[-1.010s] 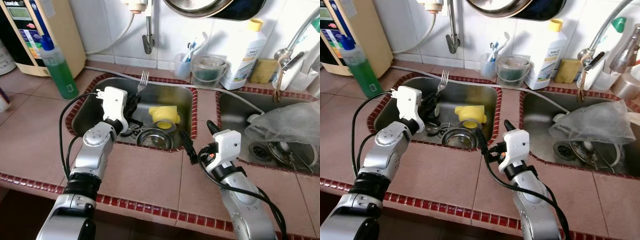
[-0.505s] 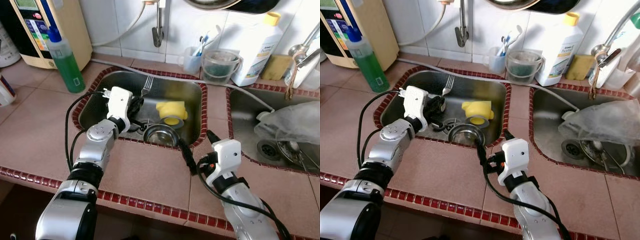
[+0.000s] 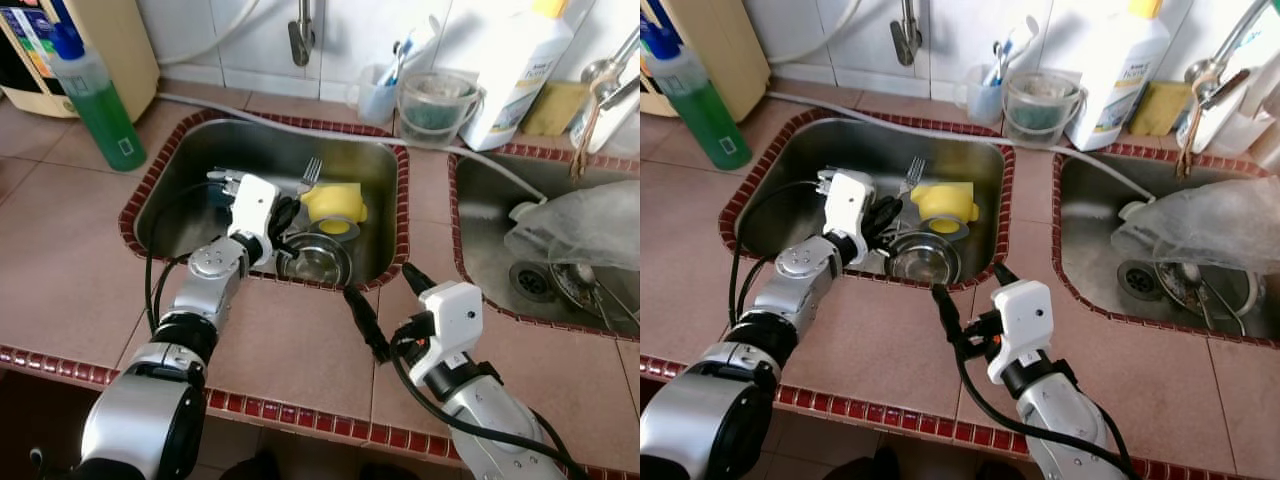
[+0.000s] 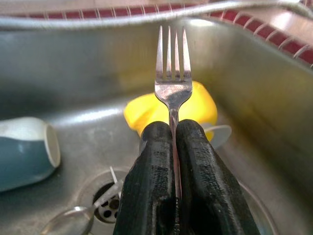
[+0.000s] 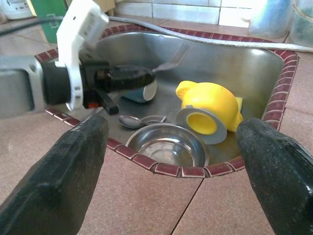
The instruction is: Kitchen organization
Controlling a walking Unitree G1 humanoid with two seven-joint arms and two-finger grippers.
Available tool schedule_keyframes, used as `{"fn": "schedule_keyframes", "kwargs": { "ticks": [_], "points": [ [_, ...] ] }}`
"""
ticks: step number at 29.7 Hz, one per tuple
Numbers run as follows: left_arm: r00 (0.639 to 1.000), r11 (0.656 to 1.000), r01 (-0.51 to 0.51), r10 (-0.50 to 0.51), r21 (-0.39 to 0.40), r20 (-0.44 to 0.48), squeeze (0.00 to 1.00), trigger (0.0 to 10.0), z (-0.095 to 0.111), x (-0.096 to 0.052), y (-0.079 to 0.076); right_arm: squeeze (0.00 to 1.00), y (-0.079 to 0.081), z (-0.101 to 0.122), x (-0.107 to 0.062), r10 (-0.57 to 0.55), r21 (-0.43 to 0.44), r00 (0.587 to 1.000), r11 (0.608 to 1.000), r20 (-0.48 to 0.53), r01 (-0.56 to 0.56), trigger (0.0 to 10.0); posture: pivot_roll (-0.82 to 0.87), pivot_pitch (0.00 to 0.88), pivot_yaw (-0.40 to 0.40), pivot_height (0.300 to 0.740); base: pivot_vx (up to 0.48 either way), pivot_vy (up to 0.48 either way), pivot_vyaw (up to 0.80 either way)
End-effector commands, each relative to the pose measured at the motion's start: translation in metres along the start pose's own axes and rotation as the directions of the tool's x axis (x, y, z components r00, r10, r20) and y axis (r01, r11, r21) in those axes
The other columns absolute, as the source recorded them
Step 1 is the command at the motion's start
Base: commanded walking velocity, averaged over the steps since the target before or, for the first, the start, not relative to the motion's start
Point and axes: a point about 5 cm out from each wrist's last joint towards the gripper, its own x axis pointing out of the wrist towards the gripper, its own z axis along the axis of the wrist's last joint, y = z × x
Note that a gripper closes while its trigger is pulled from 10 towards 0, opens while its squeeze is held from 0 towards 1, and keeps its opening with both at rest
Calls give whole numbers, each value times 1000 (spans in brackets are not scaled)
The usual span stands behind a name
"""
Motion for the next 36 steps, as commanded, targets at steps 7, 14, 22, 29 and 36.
{"fn": "schedule_keyframes", "kwargs": {
  "ticks": [7, 14, 22, 29, 36],
  "points": [
    [1000, 1000, -22, 23, 19, -8, 24, 10000, 7, 1, 12, 0, 4, 8, -4, 23, 15, 1000, 1000, 3, -23, 10000, -254, 263, 10, 740, 0, 0, 0],
    [1000, 1000, -12, 12, -13, 29, 1000, 10000, 17, 2, 18, 0, 4, 9, -2, 17, 14, 1000, 1000, 4, -17, 10000, -251, 257, 15, 740, 0, 0, 0],
    [1000, 1000, 4, -4, -5, 29, 1000, 10000, 19, 1, 19, 0, 3, 9, 0, 18, 18, 1000, 1000, 2, -18, 10000, -243, 244, 18, 740, 0, 0, 0],
    [999, 1000, 9, -8, -2, 38, 1000, 10000, 19, 0, 20, 0, 3, 8, 3, 23, 13, 1000, 1000, 6, -24, 10000, -237, 219, 23, 740, 0, 0, 0],
    [995, 1000, -8, 8, -6, 103, 1000, 10000, 16, -7, 23, 0, -9, 1, 14, -42, -16, 998, 999, 37, 42, 10000, -209, 169, 43, 740, 0, 0, 0]
  ]
}}
